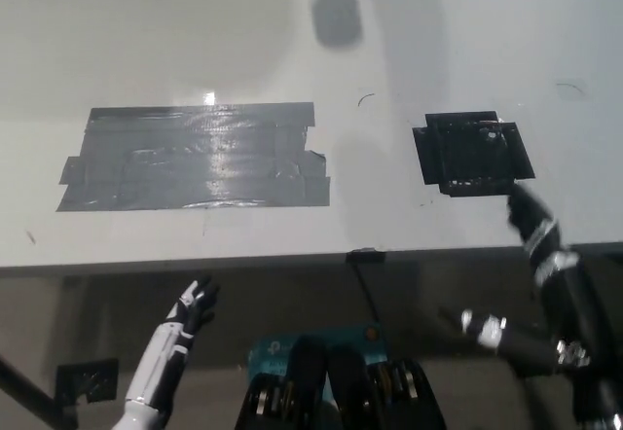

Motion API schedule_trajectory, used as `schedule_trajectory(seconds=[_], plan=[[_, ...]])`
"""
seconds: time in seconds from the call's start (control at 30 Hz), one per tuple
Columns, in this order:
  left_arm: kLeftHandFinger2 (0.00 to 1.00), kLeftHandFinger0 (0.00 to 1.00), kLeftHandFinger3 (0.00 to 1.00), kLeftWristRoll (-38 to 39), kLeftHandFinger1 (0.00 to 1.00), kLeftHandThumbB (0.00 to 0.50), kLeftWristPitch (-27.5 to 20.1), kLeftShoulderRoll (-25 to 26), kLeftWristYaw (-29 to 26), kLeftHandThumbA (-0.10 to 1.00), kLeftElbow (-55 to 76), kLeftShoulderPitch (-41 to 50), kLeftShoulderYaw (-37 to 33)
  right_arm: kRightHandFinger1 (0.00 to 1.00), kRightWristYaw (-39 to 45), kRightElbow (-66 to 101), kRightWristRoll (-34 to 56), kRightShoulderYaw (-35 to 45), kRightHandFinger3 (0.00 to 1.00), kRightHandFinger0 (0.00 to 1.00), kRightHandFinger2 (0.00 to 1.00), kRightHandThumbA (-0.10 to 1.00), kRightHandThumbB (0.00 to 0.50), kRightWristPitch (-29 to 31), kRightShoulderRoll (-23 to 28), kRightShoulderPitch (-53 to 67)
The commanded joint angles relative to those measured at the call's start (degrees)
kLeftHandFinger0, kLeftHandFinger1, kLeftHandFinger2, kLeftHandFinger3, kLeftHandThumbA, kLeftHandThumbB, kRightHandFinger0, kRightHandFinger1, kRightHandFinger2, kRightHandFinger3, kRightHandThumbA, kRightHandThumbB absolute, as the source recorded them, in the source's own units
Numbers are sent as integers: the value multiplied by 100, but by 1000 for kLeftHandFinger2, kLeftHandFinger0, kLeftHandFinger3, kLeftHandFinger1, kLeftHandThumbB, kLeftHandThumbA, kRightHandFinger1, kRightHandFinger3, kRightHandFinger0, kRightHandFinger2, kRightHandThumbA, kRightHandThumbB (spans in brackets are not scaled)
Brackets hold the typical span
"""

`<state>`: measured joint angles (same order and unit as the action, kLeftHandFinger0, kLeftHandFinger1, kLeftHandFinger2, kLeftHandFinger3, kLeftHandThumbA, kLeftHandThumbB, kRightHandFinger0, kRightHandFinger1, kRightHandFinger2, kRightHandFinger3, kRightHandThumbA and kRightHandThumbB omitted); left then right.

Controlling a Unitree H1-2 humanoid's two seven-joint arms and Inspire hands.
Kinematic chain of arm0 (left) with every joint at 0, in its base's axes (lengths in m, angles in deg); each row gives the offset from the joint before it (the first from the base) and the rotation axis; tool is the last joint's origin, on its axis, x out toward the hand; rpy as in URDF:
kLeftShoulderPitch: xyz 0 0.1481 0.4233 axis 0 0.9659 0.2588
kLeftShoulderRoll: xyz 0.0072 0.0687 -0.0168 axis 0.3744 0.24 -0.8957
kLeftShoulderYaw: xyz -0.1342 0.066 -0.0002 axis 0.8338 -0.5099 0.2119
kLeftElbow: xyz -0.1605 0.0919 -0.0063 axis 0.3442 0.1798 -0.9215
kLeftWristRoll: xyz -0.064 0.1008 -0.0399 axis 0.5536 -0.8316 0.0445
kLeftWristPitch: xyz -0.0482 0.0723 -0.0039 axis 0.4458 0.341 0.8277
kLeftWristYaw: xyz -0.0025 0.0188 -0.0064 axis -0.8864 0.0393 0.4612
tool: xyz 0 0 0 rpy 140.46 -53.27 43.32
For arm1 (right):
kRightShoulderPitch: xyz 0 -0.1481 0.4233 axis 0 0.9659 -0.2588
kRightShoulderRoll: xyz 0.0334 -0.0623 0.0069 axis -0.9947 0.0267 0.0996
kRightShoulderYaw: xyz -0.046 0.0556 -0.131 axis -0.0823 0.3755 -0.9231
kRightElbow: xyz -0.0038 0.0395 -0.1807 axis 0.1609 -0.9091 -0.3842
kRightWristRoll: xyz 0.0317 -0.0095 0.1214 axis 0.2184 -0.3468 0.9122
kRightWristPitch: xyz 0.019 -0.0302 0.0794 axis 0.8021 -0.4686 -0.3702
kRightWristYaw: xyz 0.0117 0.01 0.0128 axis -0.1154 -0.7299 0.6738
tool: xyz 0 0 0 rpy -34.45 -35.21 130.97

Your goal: A person hands a spray bottle to the robot which it grabs with its right hand and places on the black spot infront of it on the table

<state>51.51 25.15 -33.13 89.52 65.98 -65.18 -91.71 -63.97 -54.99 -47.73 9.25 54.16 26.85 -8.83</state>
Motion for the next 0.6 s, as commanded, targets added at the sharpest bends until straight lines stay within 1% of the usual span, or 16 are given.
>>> schedule_trajectory(seconds=[0.0, 0.03, 0.07, 0.1, 0.13, 0.17, 0.2, 0.23, 0.27, 0.37, 0.4, 0.5, 0.53, 0.57], plan=[[1000, 1000, 1000, -147, 1000, 72, -201, -34, -6, 1000, 200, 62, -61, 1000, 52, 121, 256, 175, 1000, 1000, 1000, 1000, 258, -864, 71, -970], [1000, 1000, 1000, -145, 1000, 72, -205, -37, 0, 1000, 208, 89, -67, 1000, 72, 104, 309, 183, 1000, 1000, 1000, 1000, 257, -926, 81, -1016], [1000, 1000, 1000, -118, 1000, 78, -168, -41, 27, 1000, 230, 133, -78, 1000, 59, 35, 499, 255, 1000, 1000, 1000, 1000, 250, -1245, 26, -1218], [1000, 1000, 1000, -98, 1000, 70, -147, -41, 42, 1000, 233, 122, -75, 1000, 88, -129, 665, 319, 1000, 1000, 1000, 1000, 208, -1449, 27, -1484], [1000, 1000, 1000, -84, 1000, 67, -124, -35, 54, 1000, 241, 104, -70, 1000, 114, -278, 772, 366, 1000, 1000, 1000, 1000, 205, -1582, 31, -1703], [1000, 1000, 1000, -97, 1000, 60, -120, -31, 43, 1000, 239, 75, -58, 1000, 121, -419, 778, 386, 1000, 1000, 1000, 1000, 199, -1596, 39, -1862], [1000, 1000, 1000, -77, 1000, 64, -84, -31, 44, 1000, 261, 92, -43, 1000, 119, -573, 800, 418, 1000, 1000, 1000, 1000, 234, -1771, 36, -2073], [1000, 1000, 1000, -67, 1000, 63, -66, -28, 47, 1000, 290, 127, -37, 1000, 117, -603, 811, 424, 1000, 1000, 1000, 1000, 236, -1856, 28, -2124], [1000, 1000, 1000, -60, 1000, 70, -97, -22, 50, 1000, 279, 131, -34, 1000, 123, -838, 813, 454, 1000, 1000, 1000, 1000, 295, -1933, 49, -2363], [1000, 1000, 1000, -101, 1000, 58, -72, -11, 56, 1000, 326, 127, -49, 1000, 127, -1261, 836, 517, 1000, 1000, 1000, 1000, 318, -2051, 70, -2813], [1000, 1000, 1000, -87, 1000, 66, -106, -25, 52, 1000, 316, 179, -57, 1000, 151, -1474, 819, 506, 1000, 1000, 1000, 1000, 332, -2194, 98, -3005], [1000, 1000, 1000, -139, 1000, 41, -128, -16, 40, 1000, 331, 155, -65, 1000, 179, -2132, 913, 476, 1000, 1000, 1000, 1000, 364, -2368, 122, -3525], [1000, 1000, 1000, -137, 1000, 35, -129, -18, 39, 1000, 330, 152, -63, 1000, 175, -2244, 911, 467, 1000, 1000, 1000, 1000, 353, -2368, 121, -3600], [1000, 1000, 1000, -106, 1000, 22, -138, -51, 36, 1000, 329, 158, -68, 1000, 162, -2452, 888, 451, 1000, 1000, 1000, 1000, 371, -2368, 134, -3748]])
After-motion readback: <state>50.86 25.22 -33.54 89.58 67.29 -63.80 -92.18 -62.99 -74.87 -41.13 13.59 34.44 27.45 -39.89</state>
